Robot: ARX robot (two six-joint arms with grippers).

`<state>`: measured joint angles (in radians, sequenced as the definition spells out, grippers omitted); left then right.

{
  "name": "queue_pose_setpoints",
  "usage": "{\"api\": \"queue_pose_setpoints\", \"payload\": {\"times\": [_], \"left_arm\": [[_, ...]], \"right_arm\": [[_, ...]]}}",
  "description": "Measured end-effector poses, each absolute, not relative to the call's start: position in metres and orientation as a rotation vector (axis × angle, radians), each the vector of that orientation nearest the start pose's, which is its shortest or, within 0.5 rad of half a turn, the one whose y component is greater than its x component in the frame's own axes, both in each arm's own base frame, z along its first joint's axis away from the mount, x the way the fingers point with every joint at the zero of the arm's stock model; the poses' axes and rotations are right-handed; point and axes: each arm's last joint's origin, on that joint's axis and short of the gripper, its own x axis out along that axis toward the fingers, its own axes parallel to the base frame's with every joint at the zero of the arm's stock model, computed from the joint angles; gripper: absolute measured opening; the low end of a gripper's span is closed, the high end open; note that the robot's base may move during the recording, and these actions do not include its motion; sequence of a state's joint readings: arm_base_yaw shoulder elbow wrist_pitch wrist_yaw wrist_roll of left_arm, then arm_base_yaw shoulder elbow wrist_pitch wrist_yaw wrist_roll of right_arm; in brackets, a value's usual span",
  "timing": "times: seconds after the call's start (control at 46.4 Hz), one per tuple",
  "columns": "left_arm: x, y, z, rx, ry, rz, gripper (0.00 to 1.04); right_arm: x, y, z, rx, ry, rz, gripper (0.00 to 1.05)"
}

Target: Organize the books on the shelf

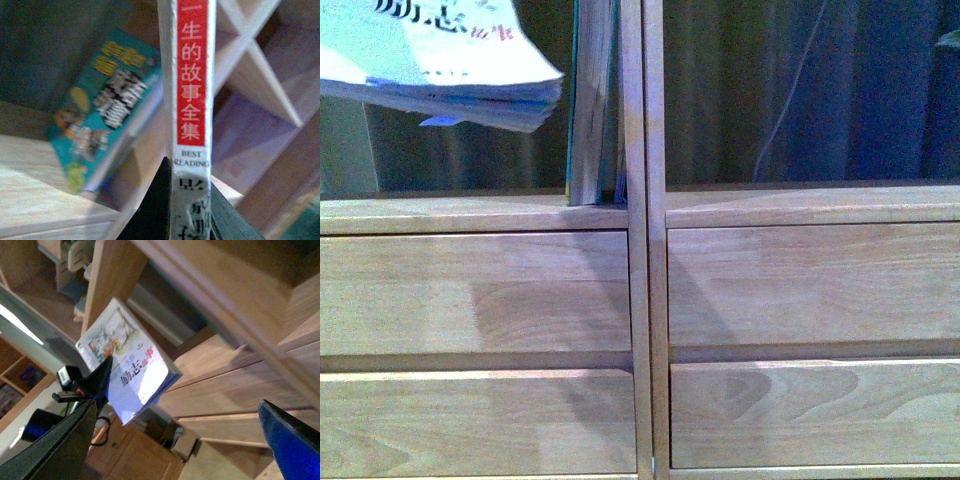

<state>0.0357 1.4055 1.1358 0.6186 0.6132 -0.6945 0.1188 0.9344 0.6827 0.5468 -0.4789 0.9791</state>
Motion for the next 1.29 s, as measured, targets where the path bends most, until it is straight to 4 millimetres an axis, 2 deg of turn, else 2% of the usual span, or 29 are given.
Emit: {"api": "queue_pose_setpoints", "payload": {"times": [0.086, 0.216, 0.324, 0.475, 0.604, 0.733, 0.884, 0.992, 1.014, 1.122, 1.208, 1.294], "left_arm": [[0.342, 0.003, 0.383, -0.439, -0.153, -0.510, 0.07], [0.384, 0.001, 0.372, -0.203, -0.196, -0.376, 0.07], [0.418, -0.011, 0.364, -0.039, -0.282, -0.282, 0.07], [0.452, -0.038, 0.363, 0.104, -0.454, -0.199, 0.07], [0.471, -0.057, 0.357, 0.152, -0.538, -0.196, 0.07], [0.489, -0.070, 0.331, 0.153, -0.506, -0.191, 0.07], [0.498, -0.076, 0.310, 0.156, -0.456, -0.189, 0.07], [0.498, -0.079, 0.312, 0.156, -0.453, -0.180, 0.07], [0.498, -0.080, 0.312, 0.154, -0.452, -0.180, 0.09], [0.498, -0.092, 0.311, 0.155, -0.436, -0.196, 0.33], [0.497, -0.100, 0.309, 0.154, -0.416, -0.226, 0.43], [0.494, -0.109, 0.306, 0.147, -0.402, -0.249, 0.60]], "right_arm": [[0.198, 0.006, 0.342, 0.844, -0.031, 0.612, 0.98], [0.187, -0.020, 0.341, 0.802, -0.086, 0.555, 0.98], [0.179, -0.029, 0.335, 0.795, -0.105, 0.534, 0.98], [0.171, -0.028, 0.324, 0.809, -0.094, 0.536, 0.98], [0.166, -0.025, 0.321, 0.813, -0.086, 0.546, 0.98], [0.165, -0.022, 0.319, 0.822, -0.070, 0.550, 0.98], [0.165, -0.020, 0.318, 0.830, -0.068, 0.546, 0.98], [0.166, -0.017, 0.315, 0.844, -0.055, 0.546, 0.98], [0.166, -0.016, 0.314, 0.846, -0.052, 0.547, 0.98], [0.167, -0.009, 0.312, 0.856, -0.044, 0.557, 0.98], [0.167, -0.007, 0.312, 0.858, -0.042, 0.564, 0.98], [0.167, -0.006, 0.313, 0.858, -0.045, 0.572, 0.98]]}}
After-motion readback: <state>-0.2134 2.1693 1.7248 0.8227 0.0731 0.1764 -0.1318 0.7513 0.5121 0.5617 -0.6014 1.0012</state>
